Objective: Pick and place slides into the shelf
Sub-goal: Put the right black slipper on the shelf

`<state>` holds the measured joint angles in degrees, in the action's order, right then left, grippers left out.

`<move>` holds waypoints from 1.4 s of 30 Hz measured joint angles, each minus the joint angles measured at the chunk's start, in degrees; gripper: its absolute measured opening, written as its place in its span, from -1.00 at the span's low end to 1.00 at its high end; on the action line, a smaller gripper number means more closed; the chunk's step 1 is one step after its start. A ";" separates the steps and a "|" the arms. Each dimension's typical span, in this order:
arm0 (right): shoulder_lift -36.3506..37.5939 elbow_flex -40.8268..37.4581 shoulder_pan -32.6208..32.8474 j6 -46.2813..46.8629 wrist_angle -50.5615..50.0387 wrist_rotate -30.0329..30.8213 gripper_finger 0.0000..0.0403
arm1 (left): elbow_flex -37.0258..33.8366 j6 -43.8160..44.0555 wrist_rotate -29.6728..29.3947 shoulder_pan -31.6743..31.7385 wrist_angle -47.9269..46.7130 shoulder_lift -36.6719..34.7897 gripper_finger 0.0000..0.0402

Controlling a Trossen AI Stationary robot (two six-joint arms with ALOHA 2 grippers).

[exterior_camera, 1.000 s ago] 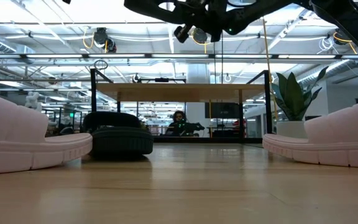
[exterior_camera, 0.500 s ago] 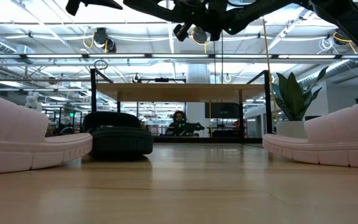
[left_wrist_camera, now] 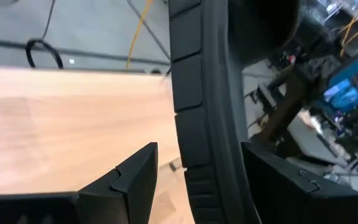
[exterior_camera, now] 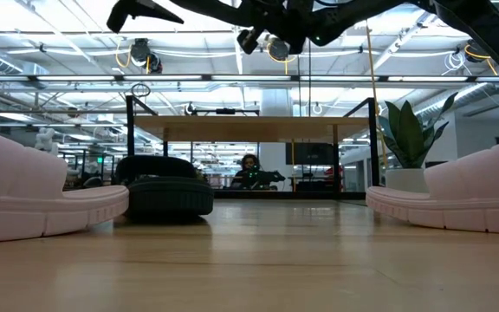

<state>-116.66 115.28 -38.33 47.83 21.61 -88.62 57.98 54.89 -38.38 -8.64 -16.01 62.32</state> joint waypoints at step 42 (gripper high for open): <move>3.09 -0.04 -6.00 1.19 0.78 -0.26 -0.69 | -0.02 -4.12 -8.21 -2.13 -0.13 -2.52 -0.81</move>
<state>-113.58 115.24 -44.33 49.02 22.39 -88.88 57.95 50.77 -46.59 -10.77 -16.14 59.80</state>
